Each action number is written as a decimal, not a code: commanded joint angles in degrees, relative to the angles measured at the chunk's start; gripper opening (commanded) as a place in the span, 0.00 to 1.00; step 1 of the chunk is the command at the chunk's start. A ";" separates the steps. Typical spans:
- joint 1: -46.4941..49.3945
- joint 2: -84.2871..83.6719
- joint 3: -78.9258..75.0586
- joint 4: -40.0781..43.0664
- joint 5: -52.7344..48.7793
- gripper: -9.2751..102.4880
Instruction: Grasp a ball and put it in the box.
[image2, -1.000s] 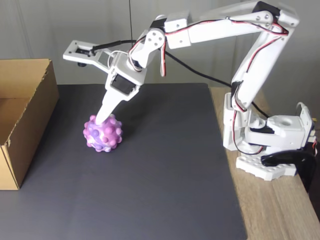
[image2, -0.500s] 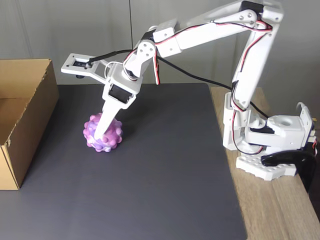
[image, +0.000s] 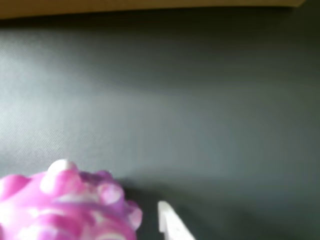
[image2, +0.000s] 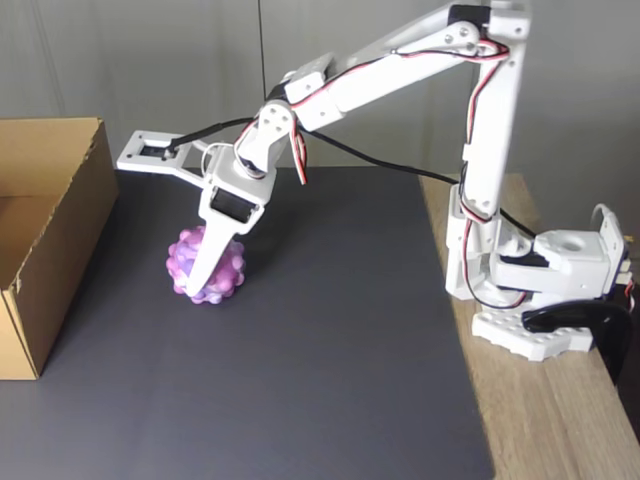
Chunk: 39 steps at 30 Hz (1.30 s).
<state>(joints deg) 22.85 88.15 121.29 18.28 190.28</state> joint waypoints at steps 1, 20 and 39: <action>0.18 -0.09 -2.46 -1.05 0.44 0.51; -1.23 2.11 -2.46 0.26 -0.18 0.23; -2.99 9.93 -25.40 11.34 -1.76 0.24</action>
<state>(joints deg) 20.65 96.33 101.34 29.97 188.61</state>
